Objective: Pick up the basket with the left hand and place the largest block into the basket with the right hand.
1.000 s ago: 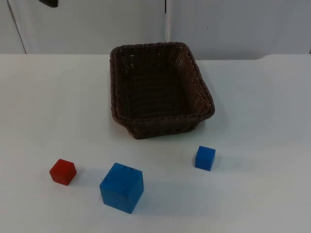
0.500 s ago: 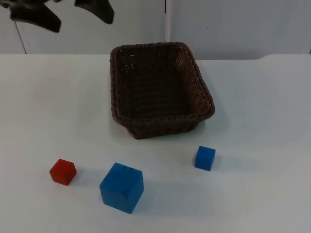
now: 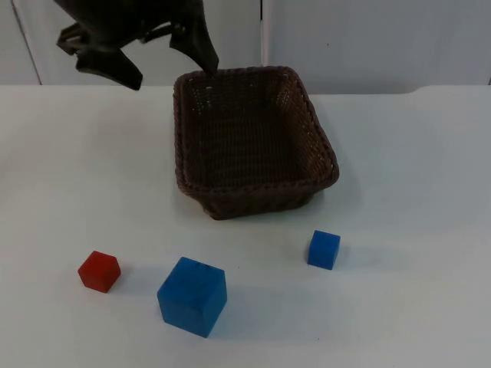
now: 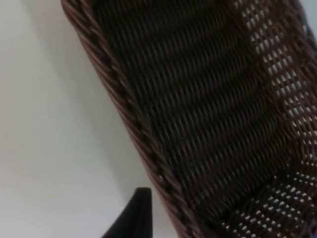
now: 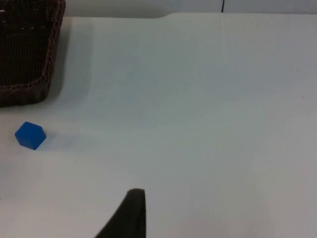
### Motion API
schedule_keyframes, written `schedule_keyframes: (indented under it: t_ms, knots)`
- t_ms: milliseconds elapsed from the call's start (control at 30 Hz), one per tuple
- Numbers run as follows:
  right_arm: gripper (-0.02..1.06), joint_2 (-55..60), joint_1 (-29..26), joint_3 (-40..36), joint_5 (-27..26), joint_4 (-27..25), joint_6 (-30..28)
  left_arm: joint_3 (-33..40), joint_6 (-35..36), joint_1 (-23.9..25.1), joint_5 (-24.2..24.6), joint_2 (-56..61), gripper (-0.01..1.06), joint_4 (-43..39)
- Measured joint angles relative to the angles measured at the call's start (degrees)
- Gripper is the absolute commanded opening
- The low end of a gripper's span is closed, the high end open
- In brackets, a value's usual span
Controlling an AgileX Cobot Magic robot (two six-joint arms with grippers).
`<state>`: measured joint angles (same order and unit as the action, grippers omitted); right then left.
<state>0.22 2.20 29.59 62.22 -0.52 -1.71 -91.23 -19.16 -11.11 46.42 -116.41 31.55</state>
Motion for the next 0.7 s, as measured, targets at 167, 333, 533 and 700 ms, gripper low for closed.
schedule_keyframes:
  t_ms: [167, 333, 533, 700]
  knots:
    - [1.05, 0.0, 0.0, 0.0, 0.0, 0.0, 0.0, -4.1, 3.7, 0.0, 0.9, -4.5, 1.05, -0.5]
    - [1.05, 0.0, 0.0, 0.0, 0.0, 0.0, -0.2, -6.3, 6.6, 0.0, 0.2, -7.7, 1.05, -0.6]
    - [1.05, 0.0, 0.0, 0.0, 0.0, 0.0, -0.2, -7.3, 9.6, 0.0, -1.7, -11.5, 1.05, -0.6]
    - [1.05, 0.0, 0.0, 0.0, 0.0, 0.0, -0.2, -7.7, 10.3, -0.2, -2.6, -14.6, 1.05, -0.6]
